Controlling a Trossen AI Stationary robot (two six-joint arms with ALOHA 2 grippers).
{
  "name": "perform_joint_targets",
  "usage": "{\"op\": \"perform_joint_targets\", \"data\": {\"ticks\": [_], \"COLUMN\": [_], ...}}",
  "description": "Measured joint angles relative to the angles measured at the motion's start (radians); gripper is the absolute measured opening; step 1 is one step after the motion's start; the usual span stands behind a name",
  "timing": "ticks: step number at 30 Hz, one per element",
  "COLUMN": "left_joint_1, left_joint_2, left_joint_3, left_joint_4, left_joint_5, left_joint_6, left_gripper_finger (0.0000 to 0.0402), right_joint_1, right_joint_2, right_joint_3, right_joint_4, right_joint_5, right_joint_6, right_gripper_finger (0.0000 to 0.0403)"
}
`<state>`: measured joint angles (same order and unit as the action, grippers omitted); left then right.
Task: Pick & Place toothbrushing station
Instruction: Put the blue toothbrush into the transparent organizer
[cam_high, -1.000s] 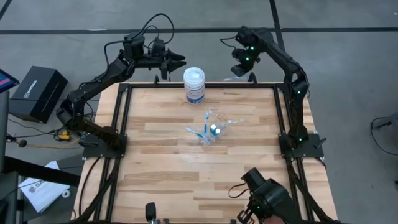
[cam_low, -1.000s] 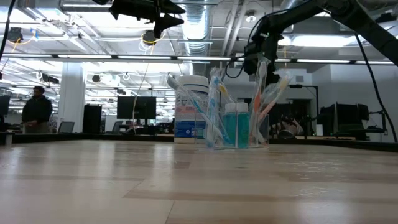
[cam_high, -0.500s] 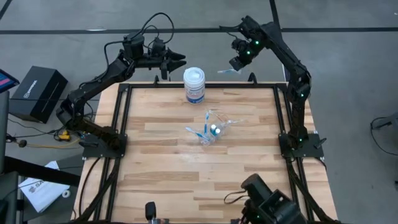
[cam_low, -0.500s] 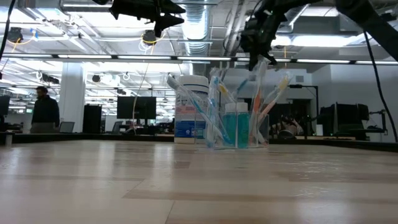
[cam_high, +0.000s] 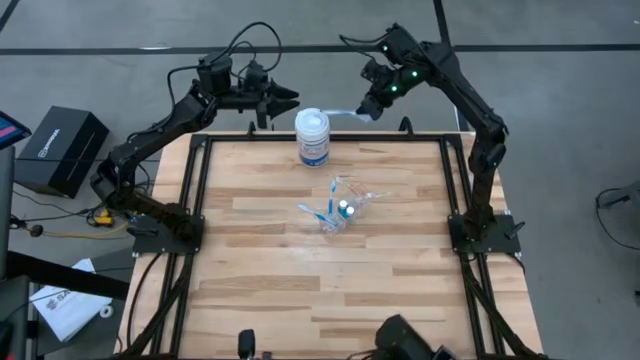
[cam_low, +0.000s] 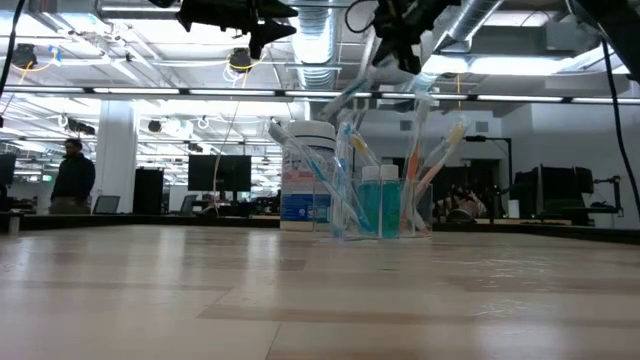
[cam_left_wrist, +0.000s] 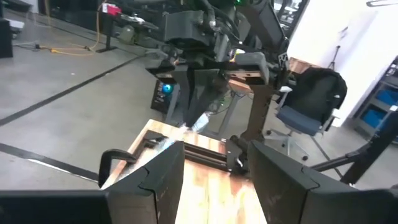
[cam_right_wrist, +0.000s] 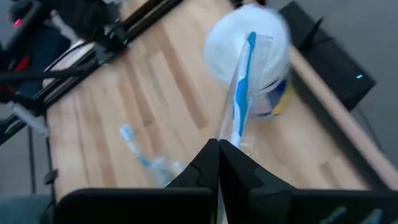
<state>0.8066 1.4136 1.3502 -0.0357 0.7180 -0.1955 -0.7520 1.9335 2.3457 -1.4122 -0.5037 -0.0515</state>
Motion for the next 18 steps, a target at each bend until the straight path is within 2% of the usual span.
{"op": "perform_joint_targets", "data": {"ticks": [8, 18], "left_joint_1": [-0.009, -0.016], "left_joint_2": [0.0, 0.0], "left_joint_3": [0.0, 0.0], "left_joint_4": [-0.031, -0.31], "left_joint_5": [0.021, 0.065], "left_joint_6": [-0.002, 0.194], "left_gripper_finger": [0.0172, 0.0172], "right_joint_1": [0.114, 0.195], "right_joint_2": [0.0, -0.007], "right_joint_3": [0.001, 0.01], "right_joint_4": [-0.05, -0.063], "right_joint_5": [-0.047, -0.109], "right_joint_6": [-0.023, -0.007], "right_gripper_finger": [0.0, 0.0]}}
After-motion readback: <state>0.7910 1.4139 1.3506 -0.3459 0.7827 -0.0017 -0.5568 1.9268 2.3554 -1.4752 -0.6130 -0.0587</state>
